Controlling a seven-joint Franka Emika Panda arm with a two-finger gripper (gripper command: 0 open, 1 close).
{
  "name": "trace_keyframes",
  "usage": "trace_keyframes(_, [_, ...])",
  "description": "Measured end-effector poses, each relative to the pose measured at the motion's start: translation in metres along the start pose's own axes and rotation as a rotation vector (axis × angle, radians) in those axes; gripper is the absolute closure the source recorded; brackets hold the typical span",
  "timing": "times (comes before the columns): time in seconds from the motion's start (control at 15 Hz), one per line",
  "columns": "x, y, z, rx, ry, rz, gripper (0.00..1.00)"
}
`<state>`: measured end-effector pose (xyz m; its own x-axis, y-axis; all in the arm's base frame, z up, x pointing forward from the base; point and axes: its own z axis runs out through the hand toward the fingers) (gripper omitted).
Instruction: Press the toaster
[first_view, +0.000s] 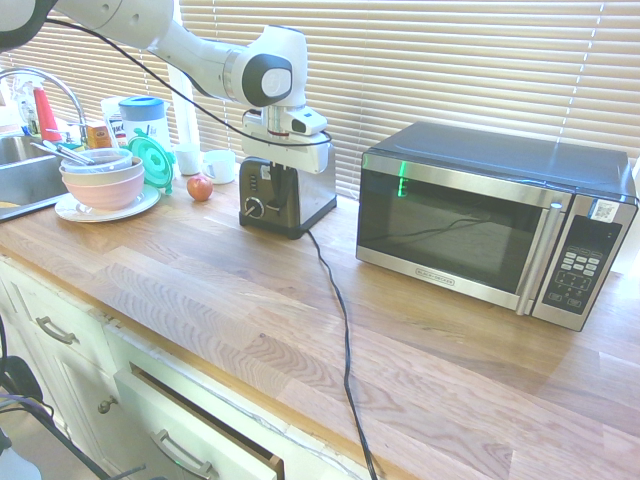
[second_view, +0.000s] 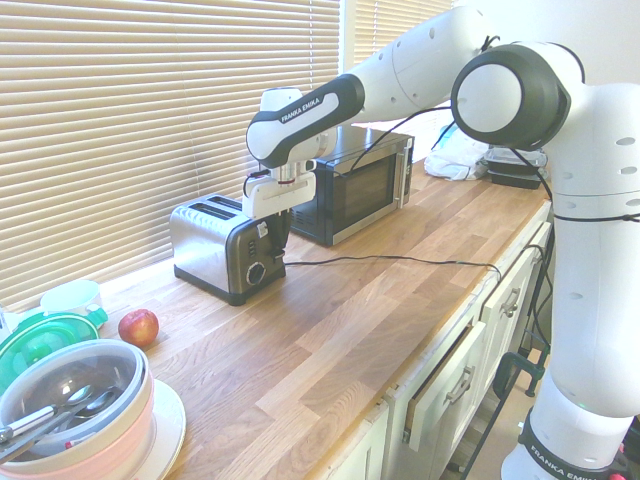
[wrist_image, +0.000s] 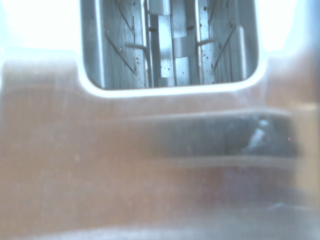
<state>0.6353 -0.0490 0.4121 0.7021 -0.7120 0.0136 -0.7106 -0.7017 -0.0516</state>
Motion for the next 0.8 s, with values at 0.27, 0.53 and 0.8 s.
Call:
trace_keyframes(0.27, [-0.014, -0.001, -0.002, 0.012, 0.054, -0.022, 1.0])
trace_keyframes(0.53, [-0.02, -0.005, 0.0, 0.002, 0.077, -0.015, 1.0])
trace_keyframes(0.8, [-0.016, -0.009, 0.004, -0.012, 0.063, -0.004, 1.0])
